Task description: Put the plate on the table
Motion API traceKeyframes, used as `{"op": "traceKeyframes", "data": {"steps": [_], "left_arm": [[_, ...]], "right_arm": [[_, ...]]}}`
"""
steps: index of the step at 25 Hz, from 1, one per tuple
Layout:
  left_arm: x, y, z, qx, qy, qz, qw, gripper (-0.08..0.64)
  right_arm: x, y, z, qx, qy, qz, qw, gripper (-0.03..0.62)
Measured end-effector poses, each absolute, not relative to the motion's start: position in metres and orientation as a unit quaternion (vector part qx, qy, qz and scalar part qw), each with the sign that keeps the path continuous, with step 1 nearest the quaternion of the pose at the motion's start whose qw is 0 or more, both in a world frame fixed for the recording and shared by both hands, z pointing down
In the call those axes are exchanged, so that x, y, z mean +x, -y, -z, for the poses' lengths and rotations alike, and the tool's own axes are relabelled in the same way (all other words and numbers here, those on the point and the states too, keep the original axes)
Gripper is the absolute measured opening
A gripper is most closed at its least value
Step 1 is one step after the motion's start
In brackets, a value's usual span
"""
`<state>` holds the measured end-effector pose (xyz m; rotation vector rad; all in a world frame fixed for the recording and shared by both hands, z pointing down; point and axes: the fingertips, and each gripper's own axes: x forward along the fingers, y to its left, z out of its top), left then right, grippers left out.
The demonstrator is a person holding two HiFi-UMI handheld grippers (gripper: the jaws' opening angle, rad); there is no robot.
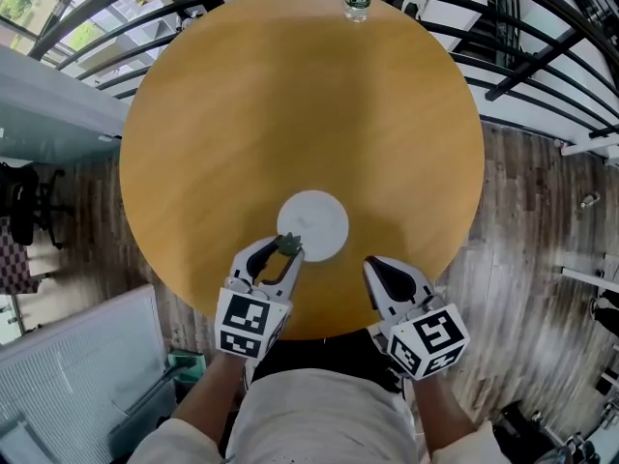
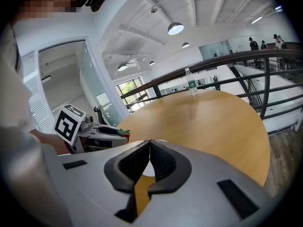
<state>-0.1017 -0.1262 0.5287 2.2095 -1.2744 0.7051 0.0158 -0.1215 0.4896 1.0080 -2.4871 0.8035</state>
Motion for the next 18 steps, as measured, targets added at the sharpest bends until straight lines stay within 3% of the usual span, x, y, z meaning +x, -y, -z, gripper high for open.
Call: {"op": "traceKeyframes", "data": {"steps": [18], "left_arm": [[-0.078, 0.152, -0.603, 0.809, 0.403, -0.372, 0.21, 0.161]], "right_arm": [[0.027, 0.137, -0.517, 0.369, 0.857, -0.316, 0.17, 0.026]]}}
